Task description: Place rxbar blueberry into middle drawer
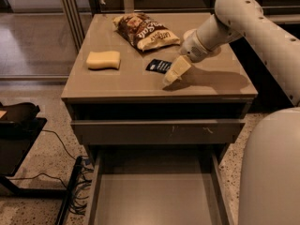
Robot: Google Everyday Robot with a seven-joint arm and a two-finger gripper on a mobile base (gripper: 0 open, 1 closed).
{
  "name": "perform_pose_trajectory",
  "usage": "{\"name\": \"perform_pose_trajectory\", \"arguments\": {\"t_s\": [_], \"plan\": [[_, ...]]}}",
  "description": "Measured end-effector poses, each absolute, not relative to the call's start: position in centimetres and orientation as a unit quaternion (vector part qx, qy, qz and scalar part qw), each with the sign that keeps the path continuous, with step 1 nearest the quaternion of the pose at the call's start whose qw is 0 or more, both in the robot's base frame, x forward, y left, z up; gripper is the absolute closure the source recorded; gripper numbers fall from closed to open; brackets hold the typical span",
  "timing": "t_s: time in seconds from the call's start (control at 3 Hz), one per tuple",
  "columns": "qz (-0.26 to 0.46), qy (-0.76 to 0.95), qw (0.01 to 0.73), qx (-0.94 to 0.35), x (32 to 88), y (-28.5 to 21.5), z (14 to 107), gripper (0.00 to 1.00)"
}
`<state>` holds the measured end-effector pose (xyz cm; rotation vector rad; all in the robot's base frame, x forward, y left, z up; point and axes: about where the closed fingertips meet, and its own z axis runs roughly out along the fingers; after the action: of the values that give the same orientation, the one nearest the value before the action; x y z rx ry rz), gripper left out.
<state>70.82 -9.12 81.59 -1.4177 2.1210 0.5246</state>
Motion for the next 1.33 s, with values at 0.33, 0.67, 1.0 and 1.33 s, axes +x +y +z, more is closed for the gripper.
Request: {"name": "perform_pose_trajectory", "arguments": {"t_s": [0.33,0.67,1.0,1.33], "plan": [[0.202,0.789,0.261,-0.518,70.87,-8.71,81.36,0.00],[0.202,0.789,0.261,-0.518,70.87,-8.71,81.36,0.19],[0.202,0.789,0.261,-0.518,70.87,-8.71,81.36,0.41],[0.202,0.789,0.260,-0.518,70.87,-8.70,81.35,0.65]]}}
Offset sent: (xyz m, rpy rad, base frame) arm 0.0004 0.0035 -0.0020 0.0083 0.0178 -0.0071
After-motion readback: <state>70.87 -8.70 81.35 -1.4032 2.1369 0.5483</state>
